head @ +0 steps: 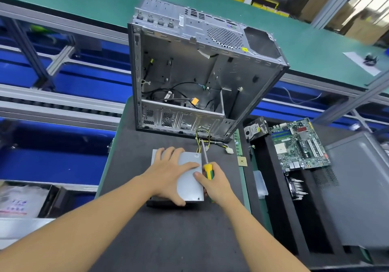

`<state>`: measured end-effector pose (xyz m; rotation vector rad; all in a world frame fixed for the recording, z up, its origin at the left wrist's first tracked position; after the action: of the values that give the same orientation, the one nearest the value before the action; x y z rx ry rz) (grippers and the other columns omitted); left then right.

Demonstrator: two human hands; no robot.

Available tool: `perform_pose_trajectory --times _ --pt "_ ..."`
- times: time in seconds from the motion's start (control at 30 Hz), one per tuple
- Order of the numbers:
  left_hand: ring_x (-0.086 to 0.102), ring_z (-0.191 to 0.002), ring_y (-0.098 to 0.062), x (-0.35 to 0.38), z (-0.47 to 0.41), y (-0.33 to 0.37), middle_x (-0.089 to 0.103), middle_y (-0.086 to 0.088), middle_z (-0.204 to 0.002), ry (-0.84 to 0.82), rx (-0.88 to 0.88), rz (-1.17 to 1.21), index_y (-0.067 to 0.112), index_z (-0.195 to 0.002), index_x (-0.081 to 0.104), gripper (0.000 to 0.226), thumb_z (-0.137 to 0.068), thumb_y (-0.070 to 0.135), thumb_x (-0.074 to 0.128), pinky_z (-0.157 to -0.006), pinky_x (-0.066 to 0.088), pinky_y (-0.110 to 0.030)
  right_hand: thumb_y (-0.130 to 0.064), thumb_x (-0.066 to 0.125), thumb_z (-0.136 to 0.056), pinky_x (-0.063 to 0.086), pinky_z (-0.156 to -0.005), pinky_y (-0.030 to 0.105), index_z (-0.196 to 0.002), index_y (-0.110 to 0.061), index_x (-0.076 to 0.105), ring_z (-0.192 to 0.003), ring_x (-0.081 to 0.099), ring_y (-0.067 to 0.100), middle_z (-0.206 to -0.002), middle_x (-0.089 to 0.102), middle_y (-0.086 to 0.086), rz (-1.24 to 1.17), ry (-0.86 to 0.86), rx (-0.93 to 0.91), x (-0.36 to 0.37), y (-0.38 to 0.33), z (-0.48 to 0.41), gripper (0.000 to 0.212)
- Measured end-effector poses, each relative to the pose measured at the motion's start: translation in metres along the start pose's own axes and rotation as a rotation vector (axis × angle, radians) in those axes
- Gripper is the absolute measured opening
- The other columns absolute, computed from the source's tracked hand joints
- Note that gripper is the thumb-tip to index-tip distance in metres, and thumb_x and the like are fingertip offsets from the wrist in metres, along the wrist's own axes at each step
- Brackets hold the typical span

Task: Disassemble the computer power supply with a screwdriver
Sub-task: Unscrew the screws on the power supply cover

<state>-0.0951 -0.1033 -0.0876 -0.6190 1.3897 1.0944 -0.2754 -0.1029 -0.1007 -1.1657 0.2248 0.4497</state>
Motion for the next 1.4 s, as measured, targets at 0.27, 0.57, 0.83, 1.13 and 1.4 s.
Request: perform_pose_trajectory --times 0.27,0.57,0.83,1.13,1.4 --pt "0.011 -0.134 -0.032 0.002 0.003 -0.002 0.017 -0.005 -0.145 0.045 0.011 0.008 0.046 -0.140 0.026 0.109 -0.045 0.085 0.059 -0.114 0.008 -0.052 -0.038 0.071 -0.088 0.047 -0.058 0.032 -0.099 -0.012 0.050 -0.069 0.054 0.015 -0.079 0.053 0.000 -0.018 -0.046 0.017 0.000 0.003 -0.004 0.035" --pt "0.019 -0.133 -0.032 0.001 0.004 0.000 0.024 -0.005 -0.142 0.044 0.070 -0.015 0.046 -0.133 0.031 0.103 -0.042 0.086 0.058 -0.113 0.012 -0.052 -0.034 0.078 -0.082 0.049 -0.069 0.014 -0.114 -0.043 0.051 -0.090 0.063 -0.003 -0.101 0.064 -0.019 -0.059 -0.033 -0.063 -0.001 -0.007 -0.008 0.043" --pt "0.003 -0.145 -0.033 0.004 0.007 -0.001 0.009 -0.009 -0.156 -0.046 0.065 -0.044 0.040 -0.149 0.013 0.119 -0.048 0.086 0.057 -0.118 0.000 -0.054 -0.046 0.075 -0.077 0.044 -0.080 0.017 -0.124 -0.046 0.044 -0.107 0.047 -0.016 -0.121 0.044 -0.028 0.202 -0.059 -0.200 -0.005 -0.014 -0.014 0.056" --pt "0.007 -0.145 -0.035 -0.007 0.015 -0.009 0.008 -0.016 -0.156 -0.145 0.063 -0.162 0.030 -0.155 -0.007 0.137 -0.048 0.080 0.064 -0.119 0.002 -0.060 -0.046 0.071 -0.083 0.043 -0.074 0.027 -0.111 -0.030 0.054 -0.094 0.052 0.003 -0.109 0.046 -0.013 0.426 -0.029 -0.241 -0.001 -0.029 -0.034 0.037" --pt "0.001 -0.142 -0.031 -0.005 0.019 -0.008 0.008 -0.004 -0.150 -0.125 0.053 -0.009 0.035 -0.153 0.004 0.130 -0.047 0.078 0.065 -0.118 -0.003 -0.055 -0.021 0.048 -0.098 0.055 -0.072 0.043 -0.108 -0.023 0.054 -0.076 0.057 0.026 -0.114 0.048 0.006 0.215 0.173 0.069 -0.012 0.012 -0.020 0.012"
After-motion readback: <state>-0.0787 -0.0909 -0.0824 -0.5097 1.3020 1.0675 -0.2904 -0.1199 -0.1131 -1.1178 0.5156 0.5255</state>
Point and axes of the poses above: each hand's wrist, its own z-axis away from the middle knuckle, its own x-axis out of the palm, y = z × x, the point moved 4 cm from there along -z, towards the middle knuckle
